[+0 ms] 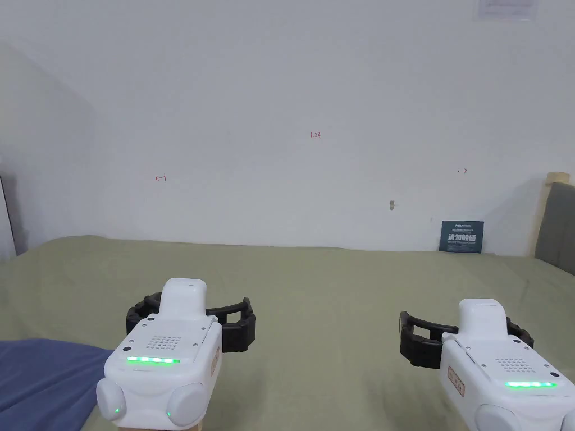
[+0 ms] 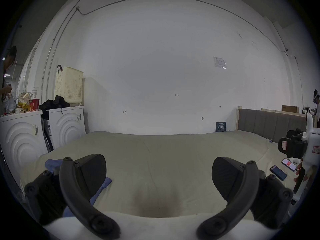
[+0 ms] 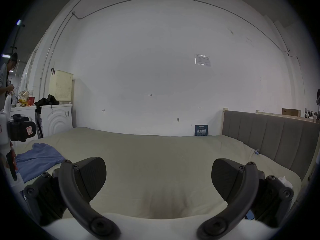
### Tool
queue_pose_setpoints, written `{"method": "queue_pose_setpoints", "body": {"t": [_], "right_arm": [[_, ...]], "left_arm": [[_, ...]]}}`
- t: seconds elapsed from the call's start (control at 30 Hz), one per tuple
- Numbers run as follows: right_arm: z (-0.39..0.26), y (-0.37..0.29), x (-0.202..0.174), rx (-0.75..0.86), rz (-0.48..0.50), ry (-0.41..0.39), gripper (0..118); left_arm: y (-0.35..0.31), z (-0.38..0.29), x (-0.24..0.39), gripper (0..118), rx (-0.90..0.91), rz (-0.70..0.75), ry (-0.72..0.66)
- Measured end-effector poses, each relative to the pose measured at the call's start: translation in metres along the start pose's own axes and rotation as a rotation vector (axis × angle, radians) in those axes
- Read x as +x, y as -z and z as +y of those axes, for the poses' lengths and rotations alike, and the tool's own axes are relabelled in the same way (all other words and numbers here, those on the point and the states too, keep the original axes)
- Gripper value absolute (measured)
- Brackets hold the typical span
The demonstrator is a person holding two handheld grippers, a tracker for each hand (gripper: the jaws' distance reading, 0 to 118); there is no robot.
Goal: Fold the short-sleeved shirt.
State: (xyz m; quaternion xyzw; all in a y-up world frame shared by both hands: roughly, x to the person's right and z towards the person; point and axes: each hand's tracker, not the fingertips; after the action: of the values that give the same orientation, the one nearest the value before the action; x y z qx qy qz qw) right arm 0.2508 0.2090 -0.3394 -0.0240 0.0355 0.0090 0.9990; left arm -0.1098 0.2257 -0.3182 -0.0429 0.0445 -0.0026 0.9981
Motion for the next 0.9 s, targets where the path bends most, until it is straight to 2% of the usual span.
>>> {"method": "queue_pose_setpoints", "body": {"t": [0.67, 0.9], "right_arm": [[0.0090, 0.0038, 0.0050, 0.018, 0.013, 0.003, 118], [0.0080, 0.0048, 0.0021, 0.022, 0.020, -0.030, 118]], "left_arm": [[0.0014, 0.0049, -0.0032, 118, 0.017, -0.010, -0.020], [0.0019, 0.0075, -0.0027, 118, 0.043, -0.029, -0.027]]}}
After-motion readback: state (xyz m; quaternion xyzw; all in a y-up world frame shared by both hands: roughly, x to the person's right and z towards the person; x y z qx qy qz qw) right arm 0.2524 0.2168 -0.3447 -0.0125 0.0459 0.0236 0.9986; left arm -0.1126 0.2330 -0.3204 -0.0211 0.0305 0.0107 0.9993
